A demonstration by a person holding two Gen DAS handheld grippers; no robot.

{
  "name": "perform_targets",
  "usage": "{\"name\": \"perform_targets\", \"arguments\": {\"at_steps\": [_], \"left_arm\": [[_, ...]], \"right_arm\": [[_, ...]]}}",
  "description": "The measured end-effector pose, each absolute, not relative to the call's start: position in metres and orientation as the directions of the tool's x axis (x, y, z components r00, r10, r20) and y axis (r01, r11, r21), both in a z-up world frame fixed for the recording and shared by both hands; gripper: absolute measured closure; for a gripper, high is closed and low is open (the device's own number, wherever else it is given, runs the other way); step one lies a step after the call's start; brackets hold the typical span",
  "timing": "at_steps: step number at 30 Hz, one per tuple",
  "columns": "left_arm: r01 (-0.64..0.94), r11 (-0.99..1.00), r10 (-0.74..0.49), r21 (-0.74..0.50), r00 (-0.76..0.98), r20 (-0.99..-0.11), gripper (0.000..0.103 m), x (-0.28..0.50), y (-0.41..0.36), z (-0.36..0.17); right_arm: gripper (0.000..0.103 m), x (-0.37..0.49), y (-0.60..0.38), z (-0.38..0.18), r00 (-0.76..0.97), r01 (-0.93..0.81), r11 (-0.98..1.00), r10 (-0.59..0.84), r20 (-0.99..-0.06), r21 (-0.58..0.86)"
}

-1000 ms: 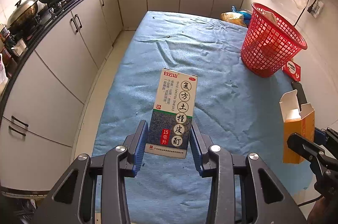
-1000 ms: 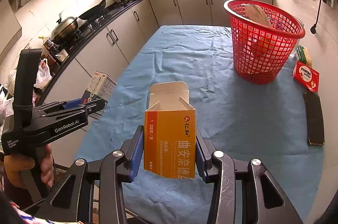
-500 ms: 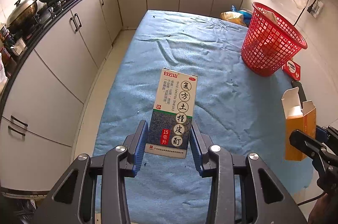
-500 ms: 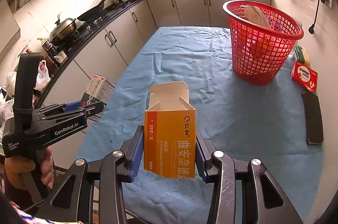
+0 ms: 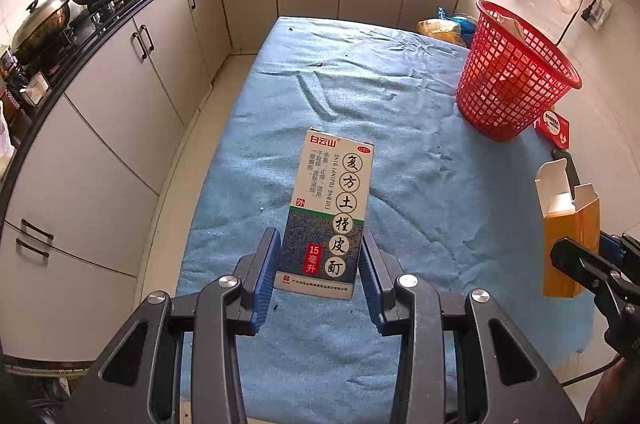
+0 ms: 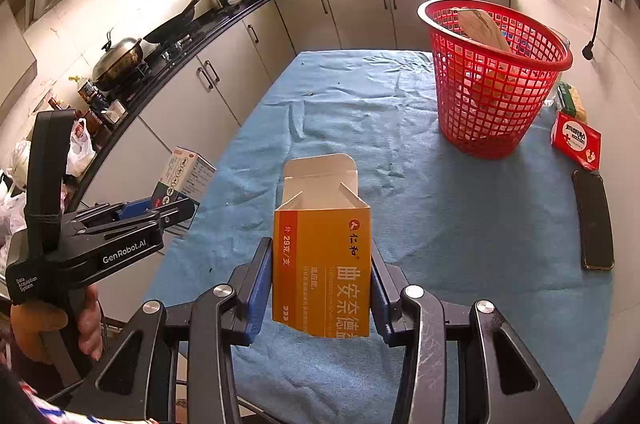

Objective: Collect trash
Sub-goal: 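Hold both boxes and carry them toward the red basket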

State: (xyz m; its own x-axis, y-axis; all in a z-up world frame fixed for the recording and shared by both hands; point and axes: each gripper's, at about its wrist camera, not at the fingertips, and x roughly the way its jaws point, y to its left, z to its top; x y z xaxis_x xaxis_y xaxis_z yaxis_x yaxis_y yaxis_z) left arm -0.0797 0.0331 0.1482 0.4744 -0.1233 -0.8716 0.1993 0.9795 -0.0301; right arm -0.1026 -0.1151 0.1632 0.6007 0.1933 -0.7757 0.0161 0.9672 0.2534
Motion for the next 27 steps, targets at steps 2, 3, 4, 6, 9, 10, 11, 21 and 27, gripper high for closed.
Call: {"name": "perform_targets", "arguments": {"at_steps": [2,3,4,6,9,10,11,21,27], "left_arm": [[0.202,0.979,-0.125,-0.03,0.474,-0.872,0.066,-0.079,0.033,0.148],[0.204,0.979,-0.125,-0.03,0.473,-0.872,0.066,-0.079,0.032,0.148],[0.206,0.978,-0.126,-0.03,0.473,-0.872,0.066,-0.079,0.032,0.148],[0.21,0.977,-0.127,-0.029,0.472,-0.872,0.066,-0.08,0.031,0.148],[0.213,0.977,-0.128,-0.028,0.47,-0.873,0.066,-0.08,0.029,0.148],[0.214,0.976,-0.127,-0.027,0.47,-0.873,0.066,-0.08,0.029,0.147],[0.215,0.976,-0.127,-0.026,0.47,-0.874,0.066,-0.08,0.028,0.148],[0.233,0.972,-0.127,-0.016,0.471,-0.873,0.066,-0.078,0.02,0.149],[0.247,0.969,-0.131,-0.013,0.467,-0.875,0.066,-0.076,0.01,0.148]], "right_arm": [[0.057,-0.103,-0.116,0.164,0.602,0.019,0.966,0.194,-0.775,0.256],[0.056,-0.103,-0.117,0.164,0.602,0.021,0.966,0.194,-0.775,0.258],[0.056,-0.103,-0.118,0.163,0.602,0.024,0.965,0.195,-0.774,0.262],[0.056,-0.104,-0.12,0.163,0.602,0.031,0.963,0.195,-0.775,0.267],[0.056,-0.105,-0.123,0.162,0.601,0.038,0.962,0.193,-0.776,0.269],[0.057,-0.105,-0.123,0.162,0.601,0.041,0.962,0.192,-0.776,0.27],[0.056,-0.105,-0.124,0.162,0.602,0.042,0.962,0.192,-0.775,0.271],[0.056,-0.108,-0.129,0.163,0.609,0.057,0.959,0.188,-0.771,0.278],[0.056,-0.111,-0.139,0.162,0.615,0.077,0.956,0.179,-0.768,0.284]]}}
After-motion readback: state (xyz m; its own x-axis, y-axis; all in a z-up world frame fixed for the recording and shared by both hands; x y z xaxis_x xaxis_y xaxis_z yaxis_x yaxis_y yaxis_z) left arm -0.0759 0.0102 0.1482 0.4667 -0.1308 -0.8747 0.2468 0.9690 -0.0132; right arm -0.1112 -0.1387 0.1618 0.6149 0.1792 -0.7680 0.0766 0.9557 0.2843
